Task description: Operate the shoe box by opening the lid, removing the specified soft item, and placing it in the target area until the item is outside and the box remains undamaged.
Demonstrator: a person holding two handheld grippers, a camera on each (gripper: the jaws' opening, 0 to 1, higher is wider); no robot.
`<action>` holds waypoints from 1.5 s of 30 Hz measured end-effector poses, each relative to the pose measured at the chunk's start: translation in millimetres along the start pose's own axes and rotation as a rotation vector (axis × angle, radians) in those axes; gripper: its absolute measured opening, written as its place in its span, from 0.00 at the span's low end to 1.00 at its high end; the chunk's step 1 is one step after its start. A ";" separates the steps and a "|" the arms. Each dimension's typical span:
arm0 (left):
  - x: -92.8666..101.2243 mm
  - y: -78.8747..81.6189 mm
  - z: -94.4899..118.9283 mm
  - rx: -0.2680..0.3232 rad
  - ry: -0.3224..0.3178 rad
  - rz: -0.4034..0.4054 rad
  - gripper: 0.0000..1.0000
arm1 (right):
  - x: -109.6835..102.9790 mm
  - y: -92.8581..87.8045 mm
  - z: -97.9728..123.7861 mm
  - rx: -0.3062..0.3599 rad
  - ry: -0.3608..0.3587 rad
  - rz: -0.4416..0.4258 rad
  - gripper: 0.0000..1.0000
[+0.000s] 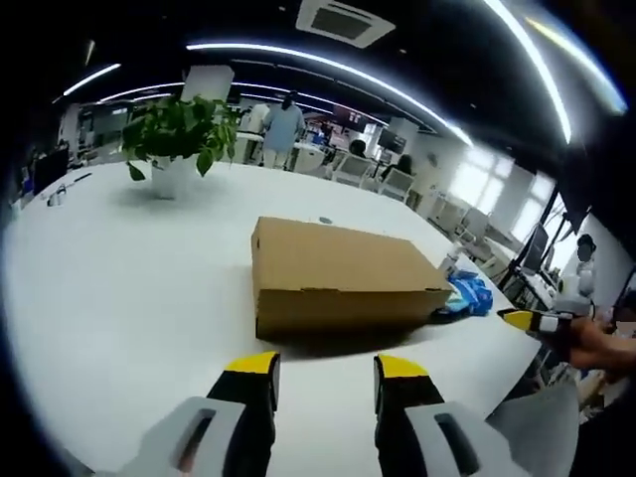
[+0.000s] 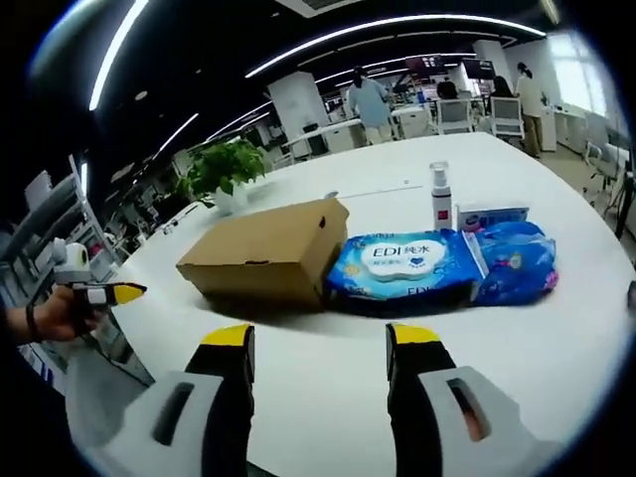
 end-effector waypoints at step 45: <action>-0.7 -18.4 11.7 -0.003 0.111 -0.117 0.49 | -10.2 -20.5 9.9 0.039 0.040 0.006 0.54</action>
Point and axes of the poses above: the point that each gripper's makers call its tool centre point, and the gripper's own axes: z roughly backward along the fingers, x roughly to its right, y roughly out of its top, the point moved 3 cm from there along z, roughly backward along the fingers, and after that the axes turned 5 degrees about -x, right-handed, at the moved point
